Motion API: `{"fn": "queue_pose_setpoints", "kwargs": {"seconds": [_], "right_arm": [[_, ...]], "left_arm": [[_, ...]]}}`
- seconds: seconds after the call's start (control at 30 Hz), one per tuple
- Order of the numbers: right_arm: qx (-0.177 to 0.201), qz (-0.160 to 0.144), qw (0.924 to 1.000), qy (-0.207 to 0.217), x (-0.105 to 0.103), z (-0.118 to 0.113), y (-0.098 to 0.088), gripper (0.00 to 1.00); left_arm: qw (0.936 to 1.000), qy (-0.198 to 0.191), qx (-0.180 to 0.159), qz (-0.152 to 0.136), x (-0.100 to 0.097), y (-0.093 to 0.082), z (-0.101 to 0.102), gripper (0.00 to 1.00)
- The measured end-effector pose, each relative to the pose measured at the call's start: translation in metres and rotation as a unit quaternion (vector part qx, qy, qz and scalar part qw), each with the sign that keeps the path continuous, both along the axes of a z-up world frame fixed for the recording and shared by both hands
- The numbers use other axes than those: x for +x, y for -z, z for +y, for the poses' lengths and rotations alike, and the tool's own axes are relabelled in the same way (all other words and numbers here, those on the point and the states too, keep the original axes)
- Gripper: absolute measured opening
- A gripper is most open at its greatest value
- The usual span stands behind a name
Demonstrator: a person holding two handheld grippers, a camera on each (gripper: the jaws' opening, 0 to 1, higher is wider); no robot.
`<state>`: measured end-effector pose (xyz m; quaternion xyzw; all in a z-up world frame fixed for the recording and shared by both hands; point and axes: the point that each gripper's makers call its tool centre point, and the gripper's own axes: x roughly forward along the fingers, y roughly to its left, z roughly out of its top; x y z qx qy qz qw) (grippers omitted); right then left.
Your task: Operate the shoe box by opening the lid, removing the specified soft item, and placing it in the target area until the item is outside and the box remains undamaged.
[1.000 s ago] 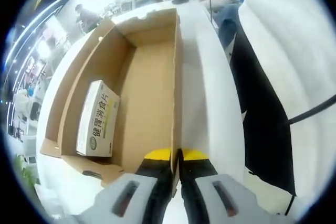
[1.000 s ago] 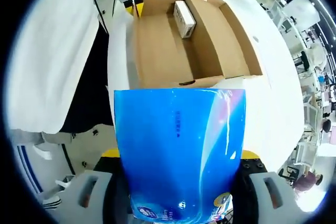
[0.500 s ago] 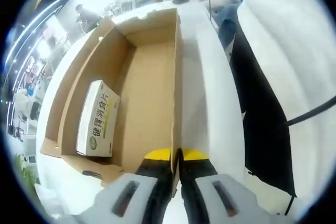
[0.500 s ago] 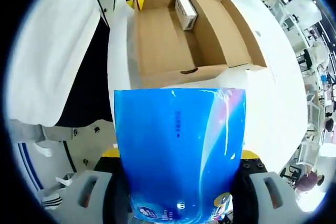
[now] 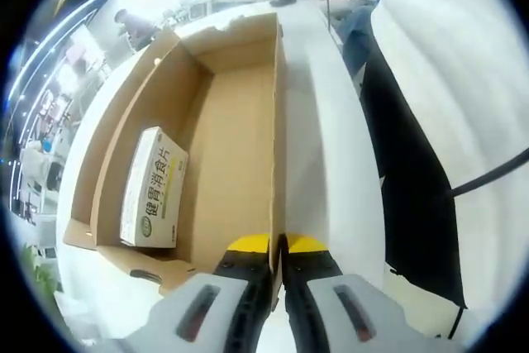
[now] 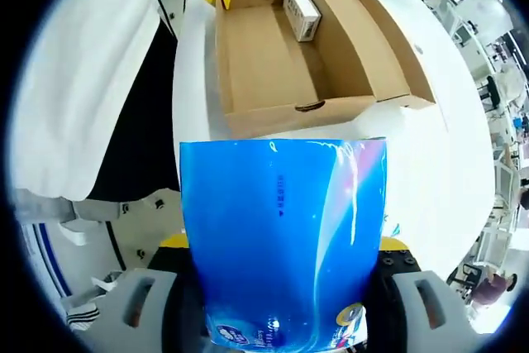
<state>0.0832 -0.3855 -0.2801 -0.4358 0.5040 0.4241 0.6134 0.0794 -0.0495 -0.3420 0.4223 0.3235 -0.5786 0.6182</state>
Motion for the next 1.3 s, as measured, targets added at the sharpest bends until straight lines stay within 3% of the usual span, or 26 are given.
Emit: {"fn": "queue_pose_setpoints", "kwargs": {"seconds": [0.37, 0.73, 1.3], "right_arm": [[0.002, 0.026, 0.9996, -0.011, -0.010, 0.002, 0.018, 0.79], [-0.017, 0.033, 0.9978, -0.054, -0.014, -0.003, 0.037, 0.79], [-0.015, 0.044, 0.9959, -0.078, -0.017, 0.004, 0.067, 0.80]], "left_arm": [[1.0000, -0.001, 0.000, -0.003, 0.000, 0.001, 0.000, 0.03], [1.0000, -0.004, 0.000, -0.005, 0.000, 0.000, 0.000, 0.03], [0.9999, -0.009, 0.002, -0.005, 0.000, 0.001, 0.000, 0.03]]}}
